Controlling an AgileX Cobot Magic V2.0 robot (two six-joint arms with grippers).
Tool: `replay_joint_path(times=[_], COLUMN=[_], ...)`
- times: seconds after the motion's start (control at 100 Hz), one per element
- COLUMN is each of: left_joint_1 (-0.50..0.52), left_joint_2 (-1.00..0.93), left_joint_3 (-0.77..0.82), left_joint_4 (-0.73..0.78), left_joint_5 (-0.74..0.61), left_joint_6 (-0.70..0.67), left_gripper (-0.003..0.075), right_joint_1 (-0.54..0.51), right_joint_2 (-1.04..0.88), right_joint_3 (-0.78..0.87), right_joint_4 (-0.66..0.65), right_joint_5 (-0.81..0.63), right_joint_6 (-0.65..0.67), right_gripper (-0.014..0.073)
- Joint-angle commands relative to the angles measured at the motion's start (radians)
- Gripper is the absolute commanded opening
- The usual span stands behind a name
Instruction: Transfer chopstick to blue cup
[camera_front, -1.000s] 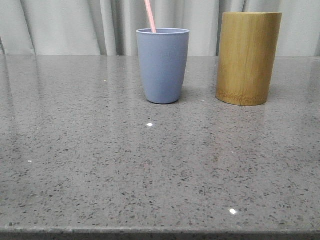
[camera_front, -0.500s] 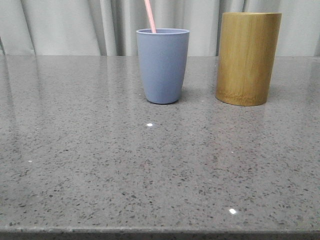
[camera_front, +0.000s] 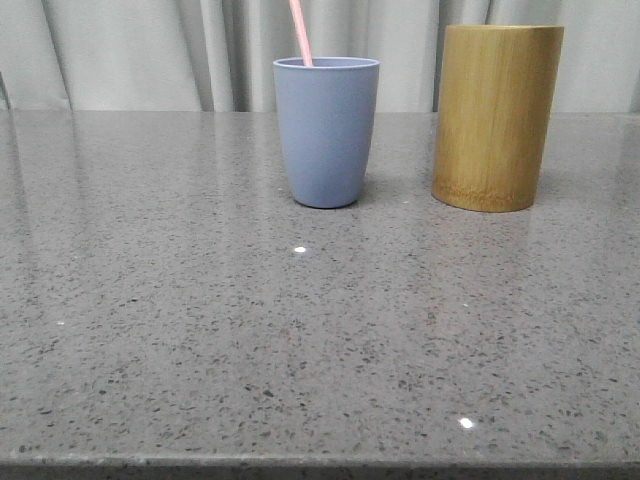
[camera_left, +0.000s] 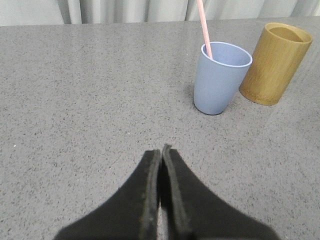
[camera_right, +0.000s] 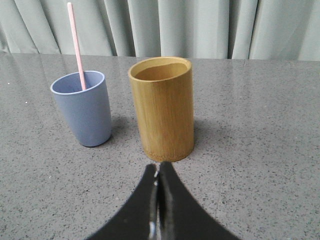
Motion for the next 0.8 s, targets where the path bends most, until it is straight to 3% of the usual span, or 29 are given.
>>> replay_joint_path(times=[0.0,0.79], left_joint_1=[-0.006,-0.006], left_joint_2=[0.002,0.006], left_joint_3=[-0.026,-0.026], left_joint_4=[0.004,0.004], left_joint_5=[-0.060,-0.063], left_joint_6=[-0.004,-0.004], left_gripper=[-0.0019,-0.0019], right_joint_1=[-0.007,-0.007], right_joint_2=[0.007,0.007], right_joint_3=[-0.025,-0.025], right_joint_4=[-0.007,-0.007], right_joint_5=[-0.084,-0.084], right_joint_6=[-0.001,-0.001], right_gripper=[-0.0064,-0.0067])
